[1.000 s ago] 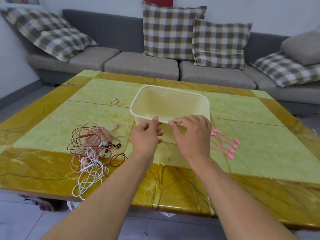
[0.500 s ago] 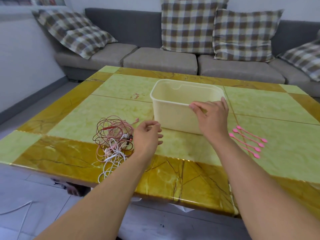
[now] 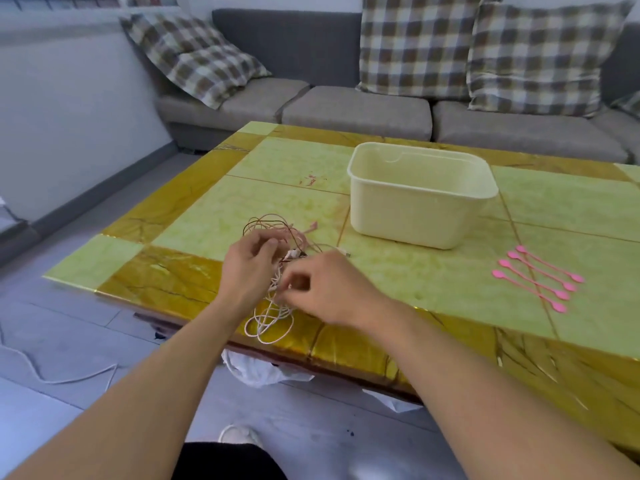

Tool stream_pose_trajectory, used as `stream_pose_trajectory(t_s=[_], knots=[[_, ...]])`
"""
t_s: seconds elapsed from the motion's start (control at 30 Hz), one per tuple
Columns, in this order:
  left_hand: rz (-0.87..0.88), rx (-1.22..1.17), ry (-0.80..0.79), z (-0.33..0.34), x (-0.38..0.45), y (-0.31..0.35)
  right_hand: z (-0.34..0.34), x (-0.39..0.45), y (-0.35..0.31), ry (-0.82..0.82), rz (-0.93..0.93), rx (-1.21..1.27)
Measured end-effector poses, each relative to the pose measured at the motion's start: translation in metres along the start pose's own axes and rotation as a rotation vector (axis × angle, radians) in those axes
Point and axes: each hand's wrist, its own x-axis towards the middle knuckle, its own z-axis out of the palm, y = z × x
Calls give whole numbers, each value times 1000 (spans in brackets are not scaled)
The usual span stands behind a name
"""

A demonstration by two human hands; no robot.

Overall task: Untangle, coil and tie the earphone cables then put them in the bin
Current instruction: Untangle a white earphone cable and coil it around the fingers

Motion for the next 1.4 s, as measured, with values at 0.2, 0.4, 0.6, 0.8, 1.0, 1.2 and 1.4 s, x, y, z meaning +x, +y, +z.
stream_pose_trajectory(t_s=[0.2, 0.4, 0.6, 0.8, 1.0, 1.2, 1.4], knots=[[45, 69, -134, -9, -3, -12, 30, -19, 0, -186, 21, -423], [85, 59, -231, 5, -7, -6, -2, -34, 24, -19, 237, 114], [109, 154, -306, 25, -13, 0, -55, -44, 48, 632, 308, 963], [101, 540, -409, 54, -14, -8, -94, -73, 59, 788, 362, 1380], [26, 867, -325, 68, -12, -9, -113, -87, 74, 996, 482, 1295], [-25, 903, -251, 71, -7, -4, -130, -110, 95, 871, 744, 1003], [-10, 901, -207, 63, 0, -1, -134, -135, 115, 369, 873, 307]])
